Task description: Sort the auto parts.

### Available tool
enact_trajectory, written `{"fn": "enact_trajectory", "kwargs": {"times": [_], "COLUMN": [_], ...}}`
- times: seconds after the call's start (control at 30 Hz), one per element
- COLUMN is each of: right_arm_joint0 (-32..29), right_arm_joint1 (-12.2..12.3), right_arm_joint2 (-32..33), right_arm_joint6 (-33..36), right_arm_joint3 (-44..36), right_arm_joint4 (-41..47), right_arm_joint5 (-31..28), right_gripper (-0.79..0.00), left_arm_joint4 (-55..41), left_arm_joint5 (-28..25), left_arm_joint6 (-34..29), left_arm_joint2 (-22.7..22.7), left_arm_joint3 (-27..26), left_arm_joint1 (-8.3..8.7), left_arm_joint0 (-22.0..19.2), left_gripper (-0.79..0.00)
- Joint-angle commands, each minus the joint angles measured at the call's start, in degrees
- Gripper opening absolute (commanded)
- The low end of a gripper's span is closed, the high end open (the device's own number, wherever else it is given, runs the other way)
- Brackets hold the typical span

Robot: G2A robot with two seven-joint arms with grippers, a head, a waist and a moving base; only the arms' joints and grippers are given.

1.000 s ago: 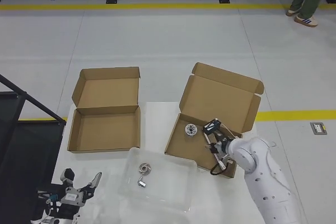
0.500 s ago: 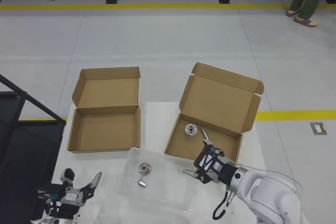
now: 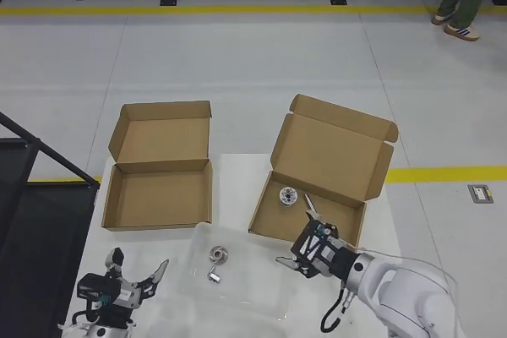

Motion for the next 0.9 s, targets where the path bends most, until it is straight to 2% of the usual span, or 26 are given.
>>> {"fn": "enact_trajectory", "kwargs": {"times": [0.0,0.07,0.27,0.4,0.43,0.8,0.87], "right_arm_joint0": [-0.72,-1.26,-3.73,-5.52,-5.52,-5.52,-5.52], "right_arm_joint1": [0.50,1.00,2.03,2.59,2.59,2.59,2.59], "right_arm_joint2": [0.11,-0.66,-1.08,0.51,0.51,0.51,0.51], "right_arm_joint6": [-2.45,-3.71,-9.65,-11.86,-11.86,-11.86,-11.86], "right_arm_joint3": [-2.68,-5.90,-11.17,-11.76,-11.76,-11.76,-11.76], "right_arm_joint4": [-1.44,-3.70,-8.73,-11.77,-11.77,-11.77,-11.77], "right_arm_joint5": [-5.31,-10.60,-16.15,-16.65,-16.65,-16.65,-16.65], "right_gripper": [0.000,0.000,0.000,0.000,0.000,0.000,0.000], "left_arm_joint4": [3.59,6.09,22.85,27.48,28.63,28.63,28.07], "left_arm_joint5": [-1.92,-5.41,-14.30,-30.35,-31.48,-31.48,-34.06], "left_arm_joint6": [-1.25,-2.46,-4.60,-8.56,-10.03,-10.03,-11.13], "left_arm_joint2": [0.21,-0.29,-0.65,0.21,0.55,0.55,2.15], "left_arm_joint3": [-0.70,-2.46,-4.79,-4.08,-3.92,-3.92,-3.51], "left_arm_joint1": [0.22,0.56,1.93,3.09,3.21,3.21,3.23], "left_arm_joint0": [-1.48,-3.03,-8.23,-13.39,-14.82,-14.82,-15.31], "left_gripper": [0.000,0.000,0.000,0.000,0.000,0.000,0.000]}}
